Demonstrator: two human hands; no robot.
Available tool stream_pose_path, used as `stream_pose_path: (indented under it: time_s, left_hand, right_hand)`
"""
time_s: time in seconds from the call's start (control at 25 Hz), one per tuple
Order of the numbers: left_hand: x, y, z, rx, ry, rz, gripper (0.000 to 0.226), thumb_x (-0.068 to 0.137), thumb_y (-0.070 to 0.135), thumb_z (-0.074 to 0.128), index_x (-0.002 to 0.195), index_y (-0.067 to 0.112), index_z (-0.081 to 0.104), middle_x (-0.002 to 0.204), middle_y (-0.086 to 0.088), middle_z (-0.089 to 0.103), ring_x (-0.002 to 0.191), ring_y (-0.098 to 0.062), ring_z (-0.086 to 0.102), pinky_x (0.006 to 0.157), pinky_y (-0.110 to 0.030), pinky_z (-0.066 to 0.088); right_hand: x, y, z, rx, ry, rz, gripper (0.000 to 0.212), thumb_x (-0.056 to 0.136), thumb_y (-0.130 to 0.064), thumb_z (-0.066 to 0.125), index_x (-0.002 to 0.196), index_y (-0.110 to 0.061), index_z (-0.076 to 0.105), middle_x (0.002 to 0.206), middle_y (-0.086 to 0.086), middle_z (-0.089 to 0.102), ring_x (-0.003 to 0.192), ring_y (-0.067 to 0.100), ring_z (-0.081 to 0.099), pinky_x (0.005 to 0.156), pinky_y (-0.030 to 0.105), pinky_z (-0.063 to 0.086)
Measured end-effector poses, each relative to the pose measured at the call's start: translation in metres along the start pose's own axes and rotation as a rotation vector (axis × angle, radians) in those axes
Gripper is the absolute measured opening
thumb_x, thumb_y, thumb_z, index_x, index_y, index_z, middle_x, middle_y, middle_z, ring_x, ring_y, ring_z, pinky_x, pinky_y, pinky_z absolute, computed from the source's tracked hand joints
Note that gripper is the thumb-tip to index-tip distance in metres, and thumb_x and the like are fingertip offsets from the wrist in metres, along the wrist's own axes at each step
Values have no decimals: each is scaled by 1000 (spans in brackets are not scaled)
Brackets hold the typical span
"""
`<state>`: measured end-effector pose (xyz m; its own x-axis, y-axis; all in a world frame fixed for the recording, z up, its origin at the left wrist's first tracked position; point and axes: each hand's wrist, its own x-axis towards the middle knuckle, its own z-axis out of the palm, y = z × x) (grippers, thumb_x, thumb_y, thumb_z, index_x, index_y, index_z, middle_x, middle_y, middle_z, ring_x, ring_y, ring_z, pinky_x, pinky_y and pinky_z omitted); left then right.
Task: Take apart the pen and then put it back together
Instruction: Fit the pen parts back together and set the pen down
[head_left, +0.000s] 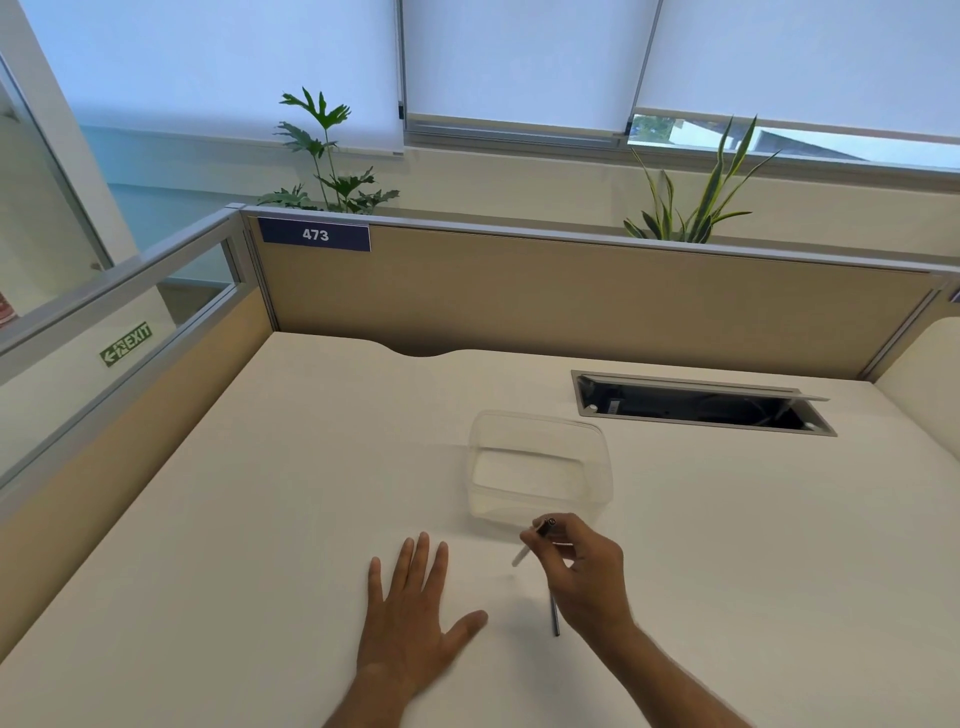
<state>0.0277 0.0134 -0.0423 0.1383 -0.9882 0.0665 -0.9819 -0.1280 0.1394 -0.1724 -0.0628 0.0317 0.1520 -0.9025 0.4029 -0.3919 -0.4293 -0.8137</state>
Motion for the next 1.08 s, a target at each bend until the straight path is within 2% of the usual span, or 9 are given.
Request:
stream_pose_path:
  time_s: [0.04, 0.16, 0.32, 0.6, 0.8, 0.92, 1.08]
  left_hand:
    - [0, 0, 0, 1, 3, -1, 91, 80, 83, 32, 143, 18, 44, 152, -9, 39, 142, -22, 24, 110, -57, 10]
    - [0, -1, 1, 2, 9, 1, 92, 80, 83, 30, 144, 18, 42, 153, -9, 37, 142, -20, 17, 111, -56, 6]
    - [0, -1, 2, -1, -2, -3, 93, 81, 84, 27, 144, 18, 42, 153, -8, 37, 142, -20, 19, 112, -56, 7]
    - [1, -1, 2, 1, -17, -8, 93, 80, 84, 27, 144, 18, 41, 154, -8, 37, 144, -24, 25, 111, -57, 8]
    - [0, -1, 2, -10, 3, 2, 92, 80, 83, 31, 144, 18, 42, 153, -9, 37, 142, -19, 18, 111, -56, 7]
    - [0, 0, 1, -5, -4, 1, 93, 80, 84, 30, 145, 18, 40, 154, -8, 35, 144, -25, 27, 111, -55, 4]
    - [0, -1, 2, -3, 3, -6, 94, 80, 85, 27, 147, 19, 36, 156, -7, 30, 145, -24, 23, 112, -56, 4]
  right_hand:
    - [1, -1, -1, 13, 3, -4, 13, 81, -20, 80, 85, -26, 69, 82, -19, 74, 77, 0, 72, 68, 12, 57]
    - [0, 0, 0, 4, -8, -6, 12, 80, -21, 81, 85, -25, 70, 74, -21, 73, 76, -1, 72, 69, 13, 58]
    - [-1, 1, 0, 2, 0, -8, 12, 79, -20, 82, 85, -20, 72, 75, -16, 75, 74, -1, 73, 69, 19, 60]
    - [0, -6, -2, 34, 86, -83, 12, 79, -29, 76, 88, -20, 73, 81, -22, 74, 76, -2, 72, 71, 11, 55]
    - [-8, 4, 2, -77, -76, 27, 10, 79, -17, 83, 84, -19, 74, 76, -14, 77, 74, -2, 73, 64, 25, 58]
    - [-7, 4, 0, -66, -27, 5, 10, 78, -15, 83, 84, -17, 74, 75, -14, 76, 72, 0, 73, 65, 29, 60]
    - [-5, 1, -3, -63, -10, 3, 10, 79, -19, 82, 84, -18, 73, 75, -14, 76, 71, 1, 73, 65, 27, 60]
